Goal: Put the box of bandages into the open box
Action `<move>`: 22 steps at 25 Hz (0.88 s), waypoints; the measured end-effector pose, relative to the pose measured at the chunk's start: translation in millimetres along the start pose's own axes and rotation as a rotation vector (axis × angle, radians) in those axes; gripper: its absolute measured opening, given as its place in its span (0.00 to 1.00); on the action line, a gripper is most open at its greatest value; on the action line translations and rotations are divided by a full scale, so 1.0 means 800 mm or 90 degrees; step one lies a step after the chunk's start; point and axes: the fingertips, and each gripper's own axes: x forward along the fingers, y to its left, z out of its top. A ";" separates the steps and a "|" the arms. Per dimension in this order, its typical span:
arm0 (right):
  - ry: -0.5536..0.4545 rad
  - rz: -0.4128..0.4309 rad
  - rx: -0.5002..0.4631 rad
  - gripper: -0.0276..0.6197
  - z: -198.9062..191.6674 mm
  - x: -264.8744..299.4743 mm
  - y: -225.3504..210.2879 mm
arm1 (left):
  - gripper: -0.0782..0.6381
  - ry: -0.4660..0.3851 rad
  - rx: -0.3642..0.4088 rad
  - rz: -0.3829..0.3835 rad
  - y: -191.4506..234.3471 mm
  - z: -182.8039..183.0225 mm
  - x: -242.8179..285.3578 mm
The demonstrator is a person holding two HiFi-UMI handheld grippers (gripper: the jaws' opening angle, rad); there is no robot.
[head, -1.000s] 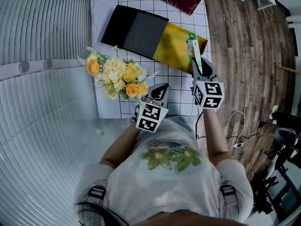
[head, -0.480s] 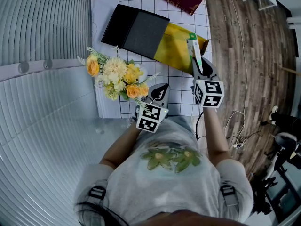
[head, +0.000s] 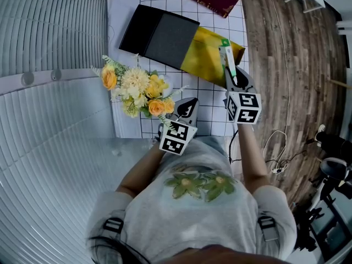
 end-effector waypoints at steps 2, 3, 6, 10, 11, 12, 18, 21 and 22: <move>0.002 -0.001 -0.001 0.18 -0.002 0.002 -0.001 | 0.12 0.000 0.000 0.000 0.000 -0.001 0.000; 0.003 -0.002 -0.001 0.18 -0.002 0.003 -0.002 | 0.12 0.000 0.000 0.000 0.001 -0.001 0.001; 0.006 -0.003 -0.003 0.18 -0.003 0.006 -0.003 | 0.12 0.001 0.000 0.002 0.002 -0.001 0.001; 0.011 -0.005 -0.005 0.18 -0.006 0.010 -0.005 | 0.12 0.001 -0.001 0.003 0.002 0.000 0.001; 0.012 -0.005 -0.005 0.18 -0.006 0.011 -0.005 | 0.12 0.000 -0.001 0.003 0.002 0.000 0.001; 0.014 -0.006 -0.005 0.18 -0.007 0.012 -0.005 | 0.12 0.000 -0.001 0.003 0.002 0.000 0.001; 0.020 -0.008 -0.006 0.18 -0.011 0.017 -0.006 | 0.12 0.001 -0.003 0.005 0.003 -0.002 0.001; 0.025 -0.009 -0.006 0.18 -0.013 0.019 -0.007 | 0.12 0.001 -0.005 0.005 0.004 -0.002 0.001; 0.026 -0.010 -0.006 0.18 -0.014 0.020 -0.008 | 0.12 0.001 -0.005 0.005 0.004 -0.002 0.001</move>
